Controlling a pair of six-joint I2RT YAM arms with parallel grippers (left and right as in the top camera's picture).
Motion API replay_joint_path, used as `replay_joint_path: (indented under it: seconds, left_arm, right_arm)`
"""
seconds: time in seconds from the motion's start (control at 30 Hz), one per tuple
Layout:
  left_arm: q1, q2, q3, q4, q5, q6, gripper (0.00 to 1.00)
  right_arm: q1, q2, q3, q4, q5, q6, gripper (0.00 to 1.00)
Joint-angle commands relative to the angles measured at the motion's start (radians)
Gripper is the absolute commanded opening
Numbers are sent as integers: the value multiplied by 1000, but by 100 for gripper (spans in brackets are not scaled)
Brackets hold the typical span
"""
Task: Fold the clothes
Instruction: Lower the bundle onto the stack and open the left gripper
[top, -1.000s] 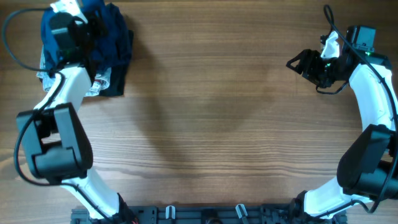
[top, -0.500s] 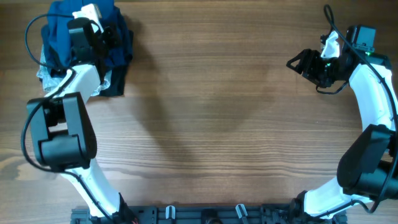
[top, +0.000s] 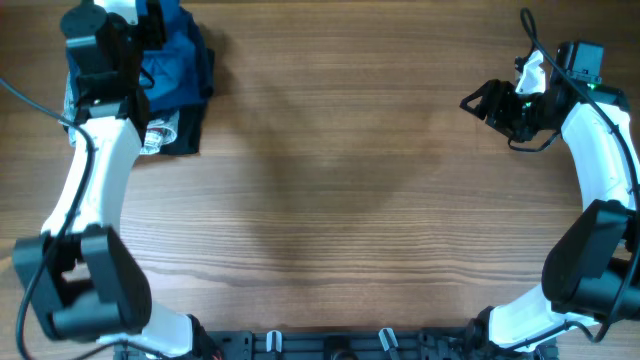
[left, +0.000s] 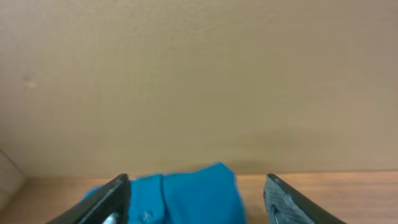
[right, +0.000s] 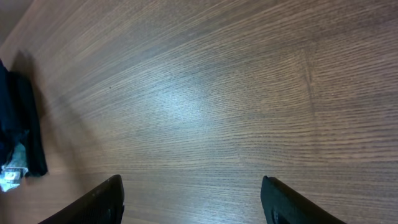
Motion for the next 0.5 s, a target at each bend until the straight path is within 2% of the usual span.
replay_joint_path:
  seconds: [0.0,0.1,0.17,0.47]
  left_arm:
    - [39,165,-7,149,-42,85,77]
    - [79,304,-7,339,-41,85,80]
    - [107,394,-7,410,-41,85,80]
    - [135,605,-7,291,-37,81,84]
  right_arm:
    - [10,6,18,-9,-16,1,71]
    - [10,6,18,-17,-16,0,71]
    - [10,6,18,-22,-16,1,71]
    - [10,6,18,-27,-17,5,71]
